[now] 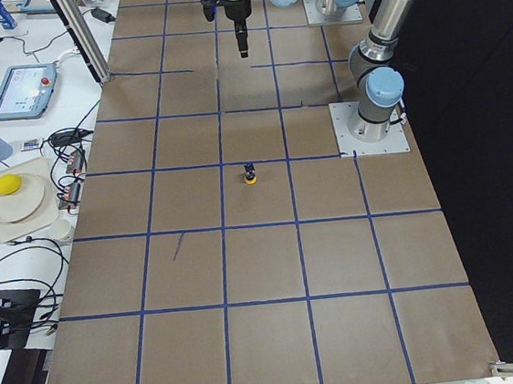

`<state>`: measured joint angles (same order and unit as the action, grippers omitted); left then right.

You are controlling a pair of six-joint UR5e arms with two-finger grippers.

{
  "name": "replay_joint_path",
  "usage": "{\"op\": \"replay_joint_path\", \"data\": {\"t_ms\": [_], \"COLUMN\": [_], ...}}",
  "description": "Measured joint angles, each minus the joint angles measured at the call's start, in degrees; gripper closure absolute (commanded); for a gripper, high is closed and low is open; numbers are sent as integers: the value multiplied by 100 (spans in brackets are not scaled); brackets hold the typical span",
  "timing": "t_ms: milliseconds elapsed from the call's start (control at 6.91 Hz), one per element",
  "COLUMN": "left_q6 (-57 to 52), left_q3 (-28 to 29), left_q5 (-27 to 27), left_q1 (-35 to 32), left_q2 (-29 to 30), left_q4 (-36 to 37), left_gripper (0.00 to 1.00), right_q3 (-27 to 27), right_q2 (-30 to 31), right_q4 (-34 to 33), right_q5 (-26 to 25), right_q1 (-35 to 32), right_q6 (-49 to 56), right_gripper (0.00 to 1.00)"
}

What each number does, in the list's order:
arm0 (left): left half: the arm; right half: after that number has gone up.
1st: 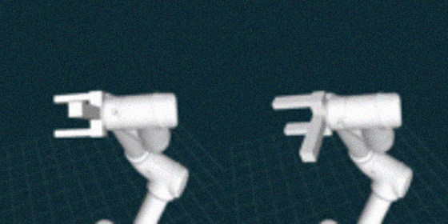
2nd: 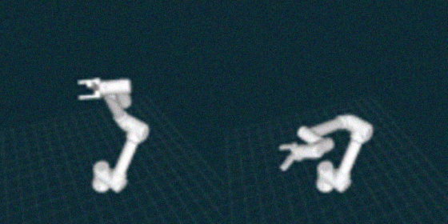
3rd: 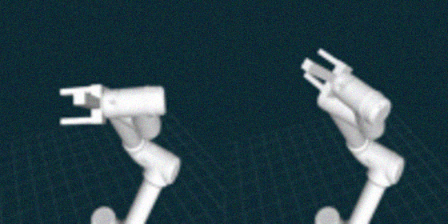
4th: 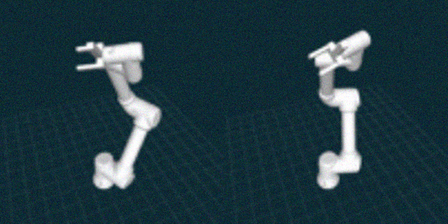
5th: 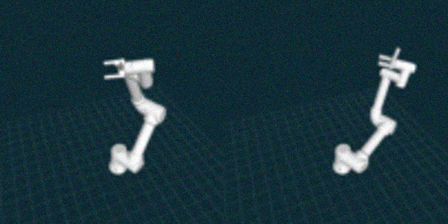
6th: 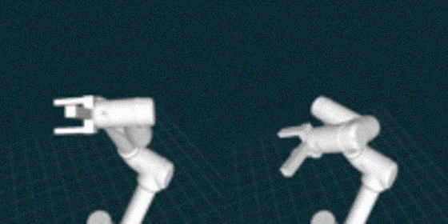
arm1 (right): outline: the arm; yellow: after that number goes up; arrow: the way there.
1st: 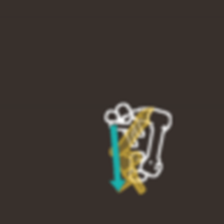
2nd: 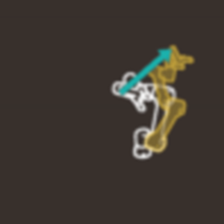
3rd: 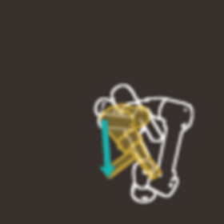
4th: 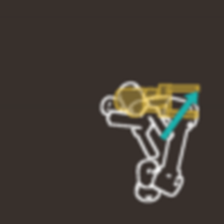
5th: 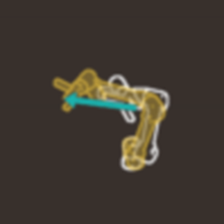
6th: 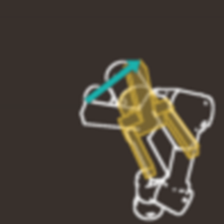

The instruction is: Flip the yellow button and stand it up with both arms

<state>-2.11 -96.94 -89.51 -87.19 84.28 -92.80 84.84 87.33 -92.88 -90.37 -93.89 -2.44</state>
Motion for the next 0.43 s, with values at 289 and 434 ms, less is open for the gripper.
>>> {"op": "replay_joint_path", "data": {"t_ms": [289,434], "left_q6": [-6,-8], "left_q3": [-6,-7], "left_q5": [-16,-23], "left_q1": [0,1], "left_q2": [15,51], "left_q4": [-108,-105], "left_gripper": [0,0], "right_q3": [5,9], "right_q2": [-13,-19], "right_q4": [-2,-2], "right_q5": [3,7], "right_q1": [-52,-56], "right_q6": [11,25], "right_gripper": [0,0]}}
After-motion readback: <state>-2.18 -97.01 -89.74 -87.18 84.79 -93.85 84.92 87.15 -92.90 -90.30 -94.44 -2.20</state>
